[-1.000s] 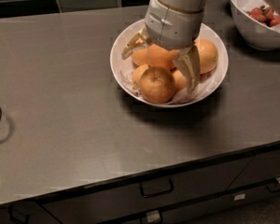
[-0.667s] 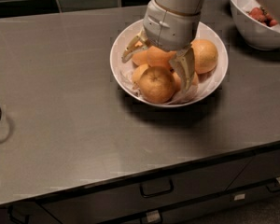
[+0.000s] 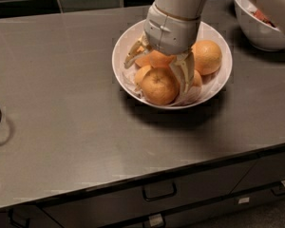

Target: Pick orange from white bowl

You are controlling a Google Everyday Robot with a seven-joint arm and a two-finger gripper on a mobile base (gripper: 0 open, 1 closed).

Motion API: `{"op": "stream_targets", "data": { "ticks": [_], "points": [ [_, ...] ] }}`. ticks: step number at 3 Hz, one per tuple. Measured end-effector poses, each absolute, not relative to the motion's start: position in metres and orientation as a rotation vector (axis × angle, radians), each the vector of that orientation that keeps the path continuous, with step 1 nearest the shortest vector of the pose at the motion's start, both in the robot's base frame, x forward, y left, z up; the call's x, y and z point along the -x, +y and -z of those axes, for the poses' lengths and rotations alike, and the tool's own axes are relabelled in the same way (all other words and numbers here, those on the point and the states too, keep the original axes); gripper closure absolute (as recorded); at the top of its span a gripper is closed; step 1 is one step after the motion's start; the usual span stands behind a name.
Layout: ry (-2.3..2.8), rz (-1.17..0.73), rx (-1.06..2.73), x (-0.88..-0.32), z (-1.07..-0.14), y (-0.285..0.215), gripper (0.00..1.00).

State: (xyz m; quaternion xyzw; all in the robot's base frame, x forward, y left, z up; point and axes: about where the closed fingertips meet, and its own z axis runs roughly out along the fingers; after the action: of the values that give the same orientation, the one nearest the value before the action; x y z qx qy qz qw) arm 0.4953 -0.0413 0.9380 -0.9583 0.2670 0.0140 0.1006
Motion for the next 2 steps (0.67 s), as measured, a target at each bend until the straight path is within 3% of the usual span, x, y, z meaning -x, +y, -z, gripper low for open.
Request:
{"op": "stream_targets", "data": {
  "ticks": [2],
  "points": [
    [0.815,-0.044,2.838,-0.4925,-0.9356,-0.0489,0.32]
  ]
}}
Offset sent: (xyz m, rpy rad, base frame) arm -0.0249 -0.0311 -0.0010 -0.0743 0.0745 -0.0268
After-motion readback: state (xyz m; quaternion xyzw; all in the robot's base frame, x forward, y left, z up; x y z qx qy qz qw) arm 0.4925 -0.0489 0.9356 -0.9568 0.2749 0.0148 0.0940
